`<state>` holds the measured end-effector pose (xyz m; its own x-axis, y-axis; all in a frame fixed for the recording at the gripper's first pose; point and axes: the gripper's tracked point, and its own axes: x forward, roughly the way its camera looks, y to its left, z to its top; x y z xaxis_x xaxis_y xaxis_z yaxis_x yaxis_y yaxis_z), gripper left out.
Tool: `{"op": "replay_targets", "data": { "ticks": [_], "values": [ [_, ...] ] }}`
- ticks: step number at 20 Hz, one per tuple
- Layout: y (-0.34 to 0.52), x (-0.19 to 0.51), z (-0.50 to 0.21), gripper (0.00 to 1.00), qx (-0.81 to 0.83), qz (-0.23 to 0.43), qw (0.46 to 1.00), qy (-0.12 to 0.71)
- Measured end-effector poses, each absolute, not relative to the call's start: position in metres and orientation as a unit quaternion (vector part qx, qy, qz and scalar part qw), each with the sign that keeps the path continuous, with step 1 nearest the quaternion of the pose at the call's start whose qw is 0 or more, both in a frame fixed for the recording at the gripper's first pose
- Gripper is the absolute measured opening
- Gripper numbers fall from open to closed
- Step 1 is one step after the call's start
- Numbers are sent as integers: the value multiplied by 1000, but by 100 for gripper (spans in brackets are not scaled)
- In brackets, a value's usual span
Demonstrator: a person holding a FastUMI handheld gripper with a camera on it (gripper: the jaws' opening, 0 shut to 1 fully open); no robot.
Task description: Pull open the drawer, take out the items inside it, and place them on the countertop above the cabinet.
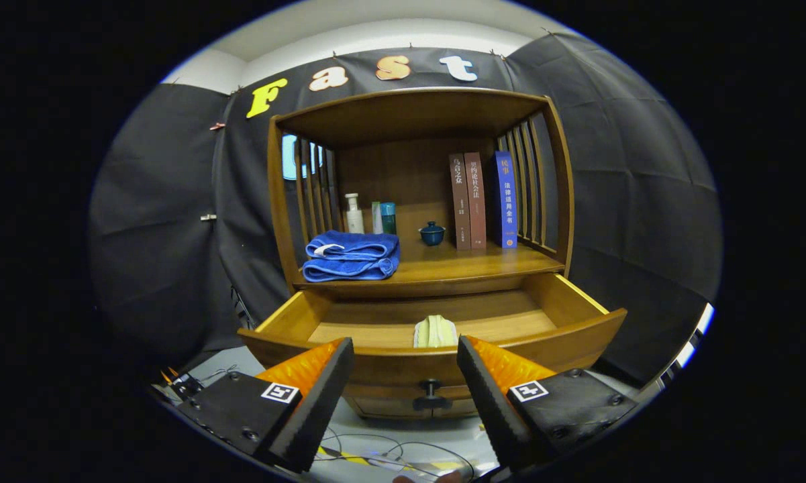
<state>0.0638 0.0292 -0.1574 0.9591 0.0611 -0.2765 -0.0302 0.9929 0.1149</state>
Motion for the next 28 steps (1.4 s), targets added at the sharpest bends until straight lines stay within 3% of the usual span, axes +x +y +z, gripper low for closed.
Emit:
{"op": "replay_targets", "data": {
  "ticks": [12,22,28],
  "values": [
    [4,190,-197,100,63,0,938,341],
    [4,220,-289,100,50,0,879,474],
    [-4,229,-311,32,20,-3,855,518]
  ]
}}
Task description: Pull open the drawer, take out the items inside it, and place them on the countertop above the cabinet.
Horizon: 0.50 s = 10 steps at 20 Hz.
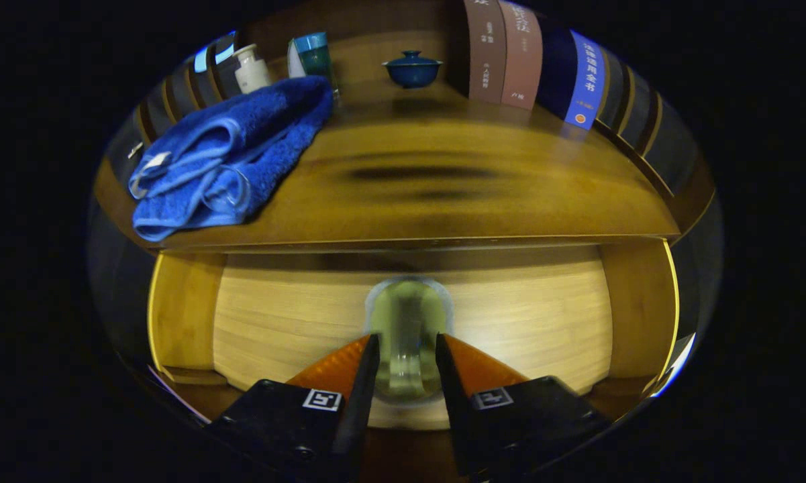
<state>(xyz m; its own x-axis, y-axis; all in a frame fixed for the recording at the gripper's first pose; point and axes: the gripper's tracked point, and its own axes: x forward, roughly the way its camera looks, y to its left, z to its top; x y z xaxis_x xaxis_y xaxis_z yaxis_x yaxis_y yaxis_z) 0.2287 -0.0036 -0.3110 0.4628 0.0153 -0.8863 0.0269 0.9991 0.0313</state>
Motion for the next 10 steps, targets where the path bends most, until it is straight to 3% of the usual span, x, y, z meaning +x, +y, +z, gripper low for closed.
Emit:
{"op": "replay_targets", "data": {
  "ticks": [1,3,5,10],
  "values": [
    [-6,224,-316,20,13,-7,856,517],
    [-5,227,-308,20,2,-4,862,507],
    [-1,225,-304,7,13,-2,864,503],
    [-2,205,-274,6,22,6,878,478]
  ]
}}
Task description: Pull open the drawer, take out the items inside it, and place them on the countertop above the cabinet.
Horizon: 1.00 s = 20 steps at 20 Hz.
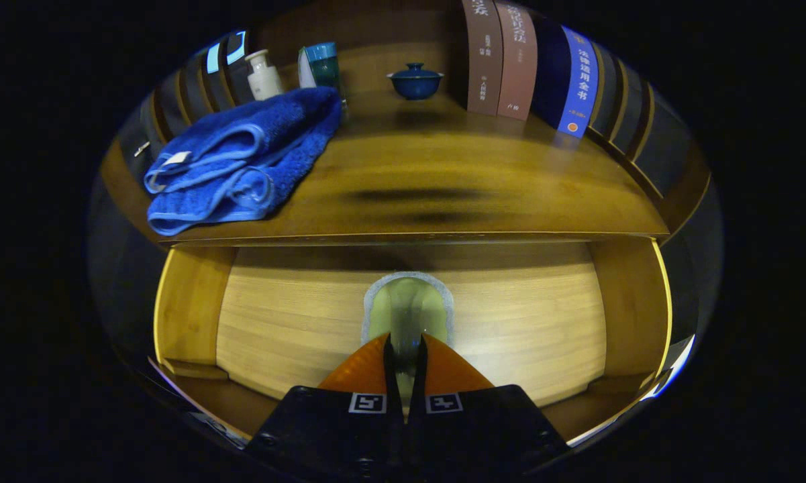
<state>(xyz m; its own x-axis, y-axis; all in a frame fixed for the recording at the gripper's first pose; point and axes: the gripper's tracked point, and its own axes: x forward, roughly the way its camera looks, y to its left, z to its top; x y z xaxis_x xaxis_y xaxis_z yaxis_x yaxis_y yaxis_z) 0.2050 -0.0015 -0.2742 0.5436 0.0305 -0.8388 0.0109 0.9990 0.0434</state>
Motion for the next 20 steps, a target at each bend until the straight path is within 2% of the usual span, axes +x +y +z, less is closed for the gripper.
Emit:
{"op": "replay_targets", "data": {
  "ticks": [9,14,20],
  "values": [
    [-2,175,-175,7,21,11,914,405],
    [-2,210,-147,6,19,7,921,389],
    [-1,269,-153,6,10,4,914,406]
  ]
}}
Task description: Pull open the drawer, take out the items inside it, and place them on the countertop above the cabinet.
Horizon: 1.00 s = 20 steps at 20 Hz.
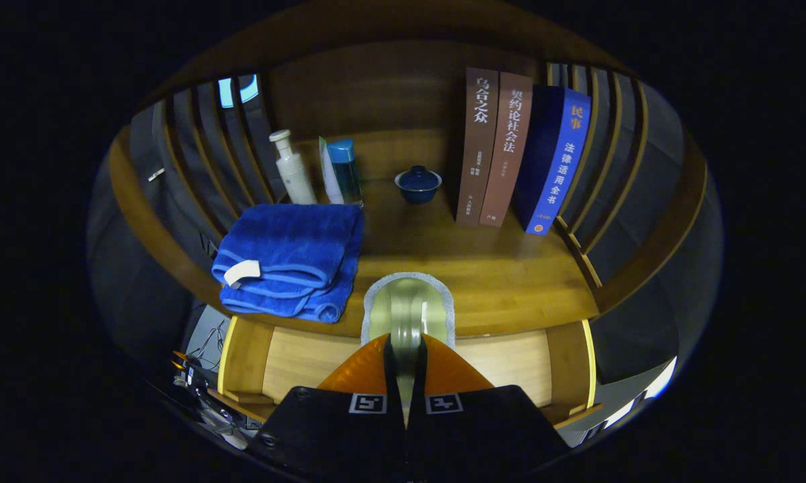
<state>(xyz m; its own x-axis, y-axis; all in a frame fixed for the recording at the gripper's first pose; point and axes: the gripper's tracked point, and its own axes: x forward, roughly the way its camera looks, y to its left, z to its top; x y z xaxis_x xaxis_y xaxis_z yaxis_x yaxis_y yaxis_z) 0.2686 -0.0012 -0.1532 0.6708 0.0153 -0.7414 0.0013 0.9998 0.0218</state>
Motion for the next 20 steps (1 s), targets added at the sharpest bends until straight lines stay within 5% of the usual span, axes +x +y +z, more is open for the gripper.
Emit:
{"op": "replay_targets", "data": {
  "ticks": [14,16,20],
  "values": [
    [-11,365,-173,13,23,-13,910,414],
    [-13,368,-174,21,30,-16,911,411],
    [-9,370,-177,85,40,-4,913,406]
  ]
}}
